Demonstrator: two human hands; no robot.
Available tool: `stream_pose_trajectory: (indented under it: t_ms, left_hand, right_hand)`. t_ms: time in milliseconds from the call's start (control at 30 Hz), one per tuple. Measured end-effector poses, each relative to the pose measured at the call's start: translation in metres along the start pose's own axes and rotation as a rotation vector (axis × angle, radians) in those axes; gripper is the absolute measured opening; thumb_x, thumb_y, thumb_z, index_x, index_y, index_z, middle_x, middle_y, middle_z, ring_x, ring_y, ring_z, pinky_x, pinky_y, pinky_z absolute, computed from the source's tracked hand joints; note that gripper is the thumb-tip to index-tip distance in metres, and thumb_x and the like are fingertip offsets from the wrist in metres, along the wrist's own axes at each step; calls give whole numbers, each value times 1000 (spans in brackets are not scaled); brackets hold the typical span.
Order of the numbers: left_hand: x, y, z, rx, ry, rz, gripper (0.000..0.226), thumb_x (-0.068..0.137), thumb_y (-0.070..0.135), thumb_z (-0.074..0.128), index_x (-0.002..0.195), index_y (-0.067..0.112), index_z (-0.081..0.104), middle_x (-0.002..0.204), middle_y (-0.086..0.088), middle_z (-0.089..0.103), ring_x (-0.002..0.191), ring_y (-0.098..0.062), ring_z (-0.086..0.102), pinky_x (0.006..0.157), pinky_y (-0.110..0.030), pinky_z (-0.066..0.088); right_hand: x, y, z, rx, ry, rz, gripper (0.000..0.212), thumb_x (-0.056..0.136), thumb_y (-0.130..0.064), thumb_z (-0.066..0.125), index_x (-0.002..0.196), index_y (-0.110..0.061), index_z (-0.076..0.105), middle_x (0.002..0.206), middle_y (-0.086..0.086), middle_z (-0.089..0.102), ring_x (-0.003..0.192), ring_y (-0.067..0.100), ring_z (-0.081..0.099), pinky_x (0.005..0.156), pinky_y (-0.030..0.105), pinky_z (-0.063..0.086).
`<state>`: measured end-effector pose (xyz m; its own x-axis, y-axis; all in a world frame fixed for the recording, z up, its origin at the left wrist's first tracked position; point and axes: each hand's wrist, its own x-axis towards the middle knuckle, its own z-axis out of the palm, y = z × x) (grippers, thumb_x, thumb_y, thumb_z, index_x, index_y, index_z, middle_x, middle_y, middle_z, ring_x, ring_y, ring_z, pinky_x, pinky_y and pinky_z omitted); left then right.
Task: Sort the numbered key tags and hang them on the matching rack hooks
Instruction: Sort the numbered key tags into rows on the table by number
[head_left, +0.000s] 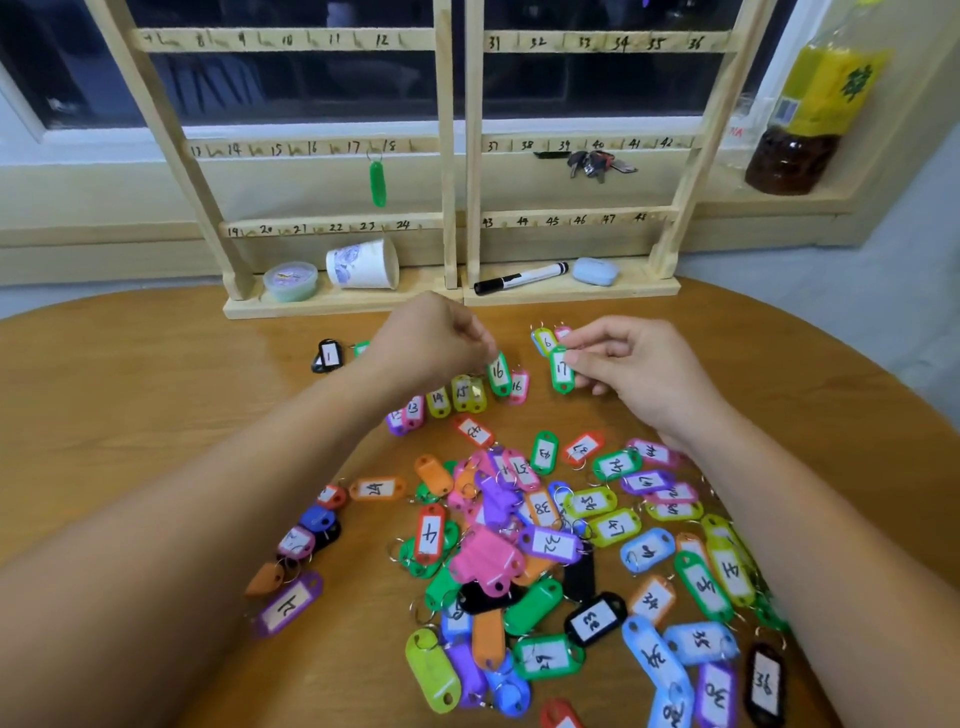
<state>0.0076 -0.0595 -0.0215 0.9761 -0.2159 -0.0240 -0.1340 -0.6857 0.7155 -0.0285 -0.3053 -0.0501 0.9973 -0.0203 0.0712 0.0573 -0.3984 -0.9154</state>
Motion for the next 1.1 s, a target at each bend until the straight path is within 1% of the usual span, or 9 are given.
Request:
stream_pose_trajectory:
  t_ms: [233, 400, 567, 633, 700, 767, 867, 967, 1100]
  left_hand:
    - [25, 6, 12, 66, -84, -4, 5, 91, 28, 84, 88, 25, 83, 79, 8, 80, 71, 0, 73, 59, -12, 52]
    - [32, 7, 20, 114, -119, -10, 5, 89, 31, 86, 87, 28, 83, 85, 11, 78, 86, -5, 69, 76, -25, 52]
    - [33, 6, 22, 199, -115, 2, 6, 88, 31, 85, 86, 27, 83, 82, 9, 76, 75, -6, 65, 60, -20, 45]
    - [32, 5, 22, 222, -109, 18, 6, 88, 30, 85, 86, 26, 82, 82, 7, 76, 75, -9, 67, 58, -20, 44]
    - [31, 5, 24, 238, -99, 39, 6, 88, 30, 86, 87, 25, 82, 83, 6, 76, 79, -11, 68, 59, -21, 44]
    - [30, 5, 25, 247, -84, 53, 8, 88, 31, 86, 89, 24, 81, 85, 6, 75, 80, -11, 67, 59, -22, 43]
    - [29, 7, 26, 257, -54, 82, 14, 87, 33, 87, 91, 23, 78, 85, 7, 73, 80, -12, 67, 58, -22, 43]
    - [27, 7, 27, 227, -30, 79, 17, 85, 35, 88, 91, 25, 77, 83, 8, 73, 76, -12, 69, 53, -20, 43]
    - [24, 6, 22, 157, 5, 71, 10, 94, 35, 79, 92, 27, 74, 80, 6, 78, 76, -10, 74, 66, -29, 58]
  right_hand:
    - [-1, 4, 0, -35, 42, 9, 12, 94, -13, 79, 103, -20, 80, 83, -1, 79, 73, 9, 74, 63, 25, 55]
    - [0, 3, 7, -91, 78, 8, 9, 94, -12, 80, 101, -18, 78, 77, -2, 78, 71, 10, 75, 66, 31, 60]
    - [5, 2, 22, -244, 103, -10, 8, 90, -22, 84, 90, -24, 76, 71, -6, 75, 63, 5, 73, 63, 26, 52]
    - [7, 2, 26, -315, 117, -20, 9, 89, -27, 85, 86, -26, 76, 69, -7, 74, 68, 8, 71, 64, 24, 47]
    - [7, 2, 28, -392, 137, -46, 10, 89, -30, 84, 84, -28, 76, 70, -10, 71, 80, 13, 69, 70, 28, 50]
    - [6, 1, 30, -433, 142, -64, 10, 91, -30, 83, 86, -27, 75, 70, -11, 69, 77, 11, 68, 75, 30, 56]
    - [5, 0, 32, -456, 146, -88, 11, 92, -30, 82, 86, -25, 75, 68, -12, 67, 68, 5, 66, 71, 29, 57]
    - [4, -1, 31, -464, 147, -109, 11, 93, -31, 80, 85, -26, 75, 65, -13, 66, 64, 1, 63, 63, 24, 49]
    - [8, -4, 19, -446, 203, -106, 12, 97, -24, 69, 88, -27, 77, 80, -9, 75, 76, 5, 68, 65, 23, 50]
